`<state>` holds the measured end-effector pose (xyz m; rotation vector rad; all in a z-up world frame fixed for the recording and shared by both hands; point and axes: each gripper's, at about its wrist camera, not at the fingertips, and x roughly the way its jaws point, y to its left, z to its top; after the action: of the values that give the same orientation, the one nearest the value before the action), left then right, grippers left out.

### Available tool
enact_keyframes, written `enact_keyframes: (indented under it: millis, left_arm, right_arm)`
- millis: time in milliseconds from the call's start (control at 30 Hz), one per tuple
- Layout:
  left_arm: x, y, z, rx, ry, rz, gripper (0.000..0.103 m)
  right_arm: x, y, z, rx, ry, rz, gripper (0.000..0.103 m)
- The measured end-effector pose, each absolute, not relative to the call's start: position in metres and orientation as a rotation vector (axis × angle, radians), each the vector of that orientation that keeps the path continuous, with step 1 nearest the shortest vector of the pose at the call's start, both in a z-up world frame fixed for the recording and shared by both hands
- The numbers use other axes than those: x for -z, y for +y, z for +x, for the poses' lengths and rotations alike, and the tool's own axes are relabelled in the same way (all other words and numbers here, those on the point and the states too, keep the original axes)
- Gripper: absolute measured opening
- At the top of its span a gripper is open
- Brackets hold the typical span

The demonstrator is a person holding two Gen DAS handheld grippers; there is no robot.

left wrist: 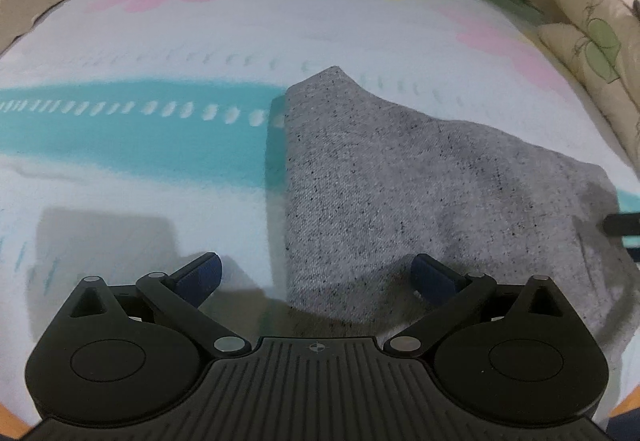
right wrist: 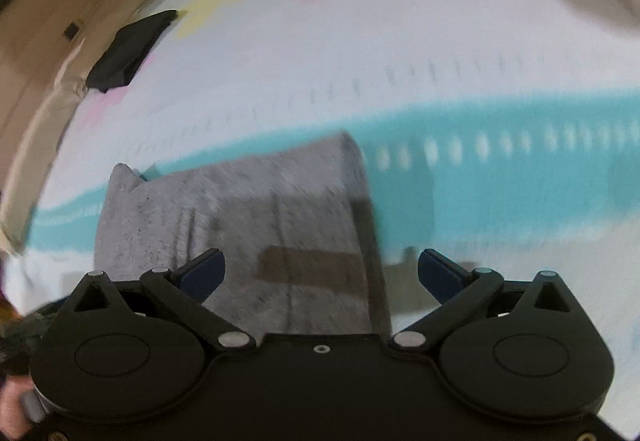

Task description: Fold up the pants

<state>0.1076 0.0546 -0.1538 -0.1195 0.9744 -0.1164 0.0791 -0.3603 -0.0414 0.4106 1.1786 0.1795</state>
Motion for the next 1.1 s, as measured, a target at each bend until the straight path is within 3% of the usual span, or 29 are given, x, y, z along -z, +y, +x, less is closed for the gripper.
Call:
enact_keyframes:
  millis: [533, 700, 967, 1100]
  left_arm:
    - [0.159, 0.027, 0.129, 0.273, 0.927, -0.078, 0.103]
    - [0.161, 0.021, 0.132, 0.302, 0.935, -0.046, 0.103]
    - [0.164, 0.024, 0.127, 0.312, 0.923, -0.047, 0.103]
    - [0.161, 0.019, 0.133, 0.298, 0.944, -0.026, 0.102]
  right_arm:
    - [0.079, -0.387, 0.083, -0.478, 1.103, 0.789, 0.103]
    - [0.073, -0.356, 0.088, -0.499, 1.109, 0.643, 0.103]
    - [0.079, -0.369, 0.091, -0.494, 1.113, 0.723, 0.103]
    - [0.072, -0.355, 0.088, -0.472, 1.111, 0.635, 0.103]
